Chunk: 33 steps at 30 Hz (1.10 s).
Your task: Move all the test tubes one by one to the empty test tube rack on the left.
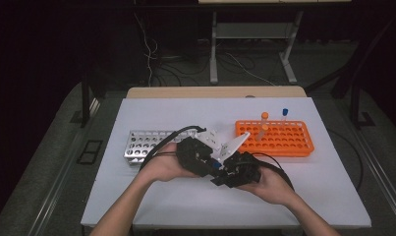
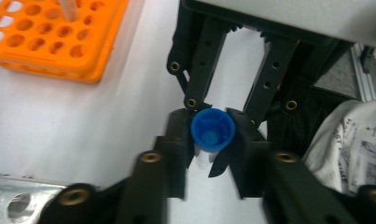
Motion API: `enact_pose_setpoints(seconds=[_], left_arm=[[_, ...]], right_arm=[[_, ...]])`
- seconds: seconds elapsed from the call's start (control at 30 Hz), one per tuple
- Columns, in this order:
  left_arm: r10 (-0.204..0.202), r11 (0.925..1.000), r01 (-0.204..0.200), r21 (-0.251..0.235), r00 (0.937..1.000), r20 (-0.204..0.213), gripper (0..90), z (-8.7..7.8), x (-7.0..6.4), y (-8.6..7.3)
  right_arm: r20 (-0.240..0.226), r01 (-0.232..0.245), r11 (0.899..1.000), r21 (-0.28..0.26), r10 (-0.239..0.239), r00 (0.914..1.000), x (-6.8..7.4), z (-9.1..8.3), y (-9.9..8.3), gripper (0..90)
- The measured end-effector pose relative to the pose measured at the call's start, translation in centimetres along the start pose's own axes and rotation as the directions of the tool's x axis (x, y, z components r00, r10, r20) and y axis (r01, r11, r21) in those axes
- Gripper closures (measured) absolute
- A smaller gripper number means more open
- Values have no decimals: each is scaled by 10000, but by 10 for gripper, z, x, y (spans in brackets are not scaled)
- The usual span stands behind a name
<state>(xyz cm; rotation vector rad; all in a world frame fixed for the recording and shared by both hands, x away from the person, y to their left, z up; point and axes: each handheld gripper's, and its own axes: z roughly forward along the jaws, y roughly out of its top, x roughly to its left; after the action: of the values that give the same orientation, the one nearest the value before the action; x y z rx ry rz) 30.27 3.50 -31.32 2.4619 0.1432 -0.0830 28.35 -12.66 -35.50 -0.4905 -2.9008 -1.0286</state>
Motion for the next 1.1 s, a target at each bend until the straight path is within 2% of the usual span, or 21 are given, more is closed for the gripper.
enact_pose_setpoints(seconds=[0.23,0.33,0.57,0.7,0.83,0.97,1.03,1.1], left_arm=[[30,10000,-30,-63,10000,11,737,-3,2,2],[-102,9997,100,-233,9999,-100,738,-9,5,1],[-505,9968,458,-658,9961,-724,739,-34,15,-4],[-715,9946,620,-833,9907,-1154,739,-49,23,-8],[-944,9921,801,-961,9834,-1551,740,-62,30,-12],[-1159,9900,990,-1001,9767,-1804,740,-72,36,-15],[-1282,9888,1099,-1006,9717,-1983,740,-78,40,-16],[-1360,9878,1159,-1044,9676,-2127,740,-83,44,-18]], right_arm=[[45,-92,9998,-172,93,9999,-1,-2,-2,749],[81,-180,9993,-332,183,9998,-3,-5,-3,698],[401,-598,9947,-841,633,9972,-10,-21,-13,614],[560,-814,9878,-1330,895,9944,-15,-34,-21,502],[515,-942,9800,-1752,1047,9932,-16,-44,-28,390],[713,-1137,9741,-1952,1298,9890,-17,-52,-35,238],[690,-1267,9741,-1874,1417,9875,-19,-56,-39,103],[687,-1444,9711,-1900,1599,9847,-20,-59,-43,93]])
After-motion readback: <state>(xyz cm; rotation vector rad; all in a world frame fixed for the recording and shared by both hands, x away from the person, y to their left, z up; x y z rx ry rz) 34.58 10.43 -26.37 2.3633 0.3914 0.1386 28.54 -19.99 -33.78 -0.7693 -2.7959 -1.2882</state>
